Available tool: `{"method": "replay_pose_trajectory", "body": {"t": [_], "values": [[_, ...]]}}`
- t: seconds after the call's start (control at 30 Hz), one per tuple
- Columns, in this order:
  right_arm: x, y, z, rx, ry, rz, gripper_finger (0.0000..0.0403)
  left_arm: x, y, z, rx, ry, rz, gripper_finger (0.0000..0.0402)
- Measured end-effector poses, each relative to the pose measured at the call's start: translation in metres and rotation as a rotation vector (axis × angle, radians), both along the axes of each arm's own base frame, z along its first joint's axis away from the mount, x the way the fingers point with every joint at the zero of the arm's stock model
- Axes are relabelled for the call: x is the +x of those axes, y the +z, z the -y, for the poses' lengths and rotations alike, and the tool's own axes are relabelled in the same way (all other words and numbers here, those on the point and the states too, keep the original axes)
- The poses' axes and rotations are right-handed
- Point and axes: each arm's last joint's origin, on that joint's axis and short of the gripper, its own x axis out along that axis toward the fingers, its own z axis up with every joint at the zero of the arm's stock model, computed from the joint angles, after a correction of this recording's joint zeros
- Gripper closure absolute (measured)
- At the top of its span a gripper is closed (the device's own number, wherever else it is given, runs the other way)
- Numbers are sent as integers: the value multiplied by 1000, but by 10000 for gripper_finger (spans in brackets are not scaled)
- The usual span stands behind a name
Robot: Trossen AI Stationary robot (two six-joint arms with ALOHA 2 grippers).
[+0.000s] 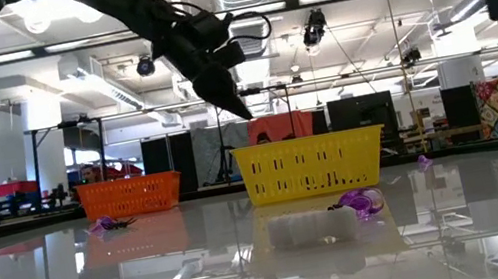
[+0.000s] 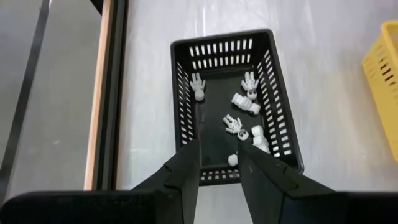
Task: Sort Halloween decoration
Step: Put the black spider toy into the yellow bin
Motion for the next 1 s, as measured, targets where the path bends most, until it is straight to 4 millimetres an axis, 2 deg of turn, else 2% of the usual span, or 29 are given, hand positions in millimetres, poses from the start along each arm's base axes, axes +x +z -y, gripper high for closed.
{"method": "replay_pose_trajectory", "body": {"t": [0.4, 0.67, 0.77, 1.0], "values": [[-20, -31, 3, -14, 49, -14, 238, -2, 3, 2, -52, 41, -25, 309], [-23, -40, 7, 2, 60, 6, 244, -4, 1, 4, -85, 57, -54, 310], [-22, -40, 6, 9, 64, 8, 265, -4, 1, 4, -86, 57, -56, 310], [-22, -40, 5, 17, 67, 11, 346, -4, 1, 4, -86, 57, -56, 310]]}}
